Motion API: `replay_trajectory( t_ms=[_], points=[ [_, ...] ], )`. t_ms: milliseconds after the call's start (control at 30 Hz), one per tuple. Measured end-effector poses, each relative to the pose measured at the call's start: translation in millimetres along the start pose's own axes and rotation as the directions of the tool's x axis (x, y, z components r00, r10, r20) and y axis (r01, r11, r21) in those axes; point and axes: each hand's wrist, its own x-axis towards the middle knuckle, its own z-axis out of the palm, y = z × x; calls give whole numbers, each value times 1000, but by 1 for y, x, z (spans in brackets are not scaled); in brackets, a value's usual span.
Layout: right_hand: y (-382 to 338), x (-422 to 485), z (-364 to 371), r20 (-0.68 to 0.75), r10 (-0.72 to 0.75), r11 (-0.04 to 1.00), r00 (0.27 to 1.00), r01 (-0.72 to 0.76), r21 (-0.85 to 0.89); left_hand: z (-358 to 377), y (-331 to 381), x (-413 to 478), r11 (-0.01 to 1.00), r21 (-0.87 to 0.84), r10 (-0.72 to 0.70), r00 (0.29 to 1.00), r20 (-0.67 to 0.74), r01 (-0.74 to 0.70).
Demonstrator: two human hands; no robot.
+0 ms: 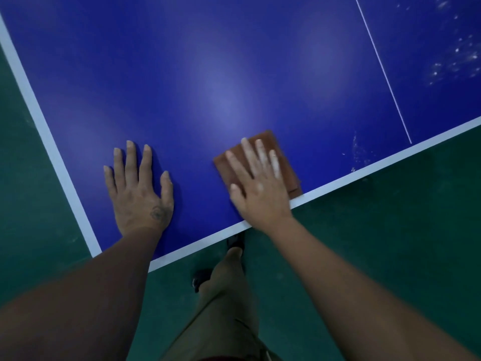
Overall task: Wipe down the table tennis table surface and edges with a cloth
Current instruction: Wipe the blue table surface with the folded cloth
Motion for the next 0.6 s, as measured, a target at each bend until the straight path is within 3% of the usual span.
replay_trajectory(
  t_ms=[167, 267, 600],
  points=[
    [116, -14, -42, -18, 223, 965, 975, -224, -135, -3, 1, 1, 1000, -3, -13, 1000, 16, 13],
    [146, -19, -54, 27, 293, 939, 956, -282, -199, -5, 3, 1, 1000, 9, -25, 999, 30, 25],
    [45, -16, -17, 46, 90, 993, 995, -85, -84, -2, 2, 4, 998, 55, -16, 999, 30, 14]
  ],
)
